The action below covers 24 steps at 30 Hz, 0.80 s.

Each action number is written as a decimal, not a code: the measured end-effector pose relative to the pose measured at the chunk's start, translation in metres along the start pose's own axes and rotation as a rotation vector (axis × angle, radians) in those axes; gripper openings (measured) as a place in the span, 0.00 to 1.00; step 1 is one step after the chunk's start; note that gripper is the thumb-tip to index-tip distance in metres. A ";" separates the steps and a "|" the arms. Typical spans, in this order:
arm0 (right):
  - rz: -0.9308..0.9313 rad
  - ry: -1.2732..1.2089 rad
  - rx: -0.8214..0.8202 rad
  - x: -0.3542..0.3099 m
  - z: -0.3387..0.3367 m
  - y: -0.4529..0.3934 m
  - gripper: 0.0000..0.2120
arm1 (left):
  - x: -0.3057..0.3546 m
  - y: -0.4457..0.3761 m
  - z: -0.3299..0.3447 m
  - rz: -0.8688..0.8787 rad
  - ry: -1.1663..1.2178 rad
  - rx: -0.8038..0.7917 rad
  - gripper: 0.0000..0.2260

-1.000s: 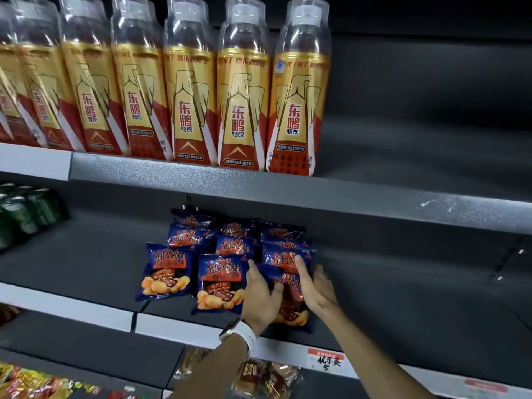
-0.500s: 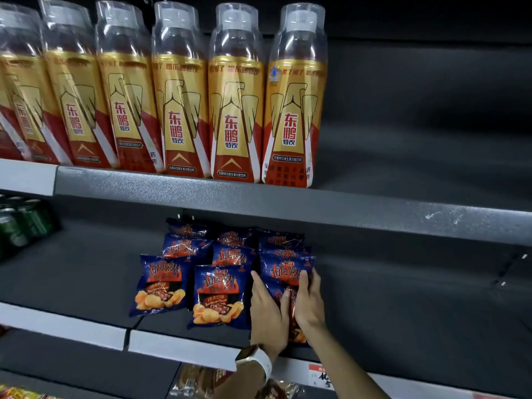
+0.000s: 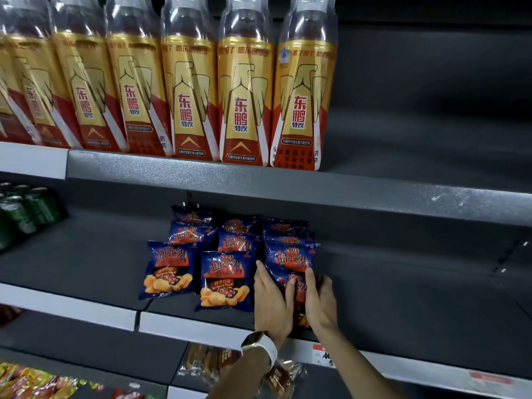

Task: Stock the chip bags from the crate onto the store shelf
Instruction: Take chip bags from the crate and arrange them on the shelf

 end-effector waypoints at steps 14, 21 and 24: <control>0.013 0.168 0.097 -0.030 0.007 0.003 0.35 | -0.001 -0.005 -0.023 0.027 -0.046 -0.129 0.36; 0.028 0.267 0.027 -0.041 -0.001 0.011 0.34 | 0.011 0.000 -0.031 0.066 -0.110 -0.152 0.34; 0.018 0.290 0.013 -0.050 -0.009 0.017 0.34 | 0.018 0.001 -0.036 0.100 -0.128 -0.153 0.32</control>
Point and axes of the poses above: each hand's wrist, its own y-axis away from the middle knuckle, its own z-axis out of the palm, x = y × z, the point moved 2 cm from there along -y, towards the middle knuckle, and after that the axes turned 14 degrees about x, right-handed, at the moved point
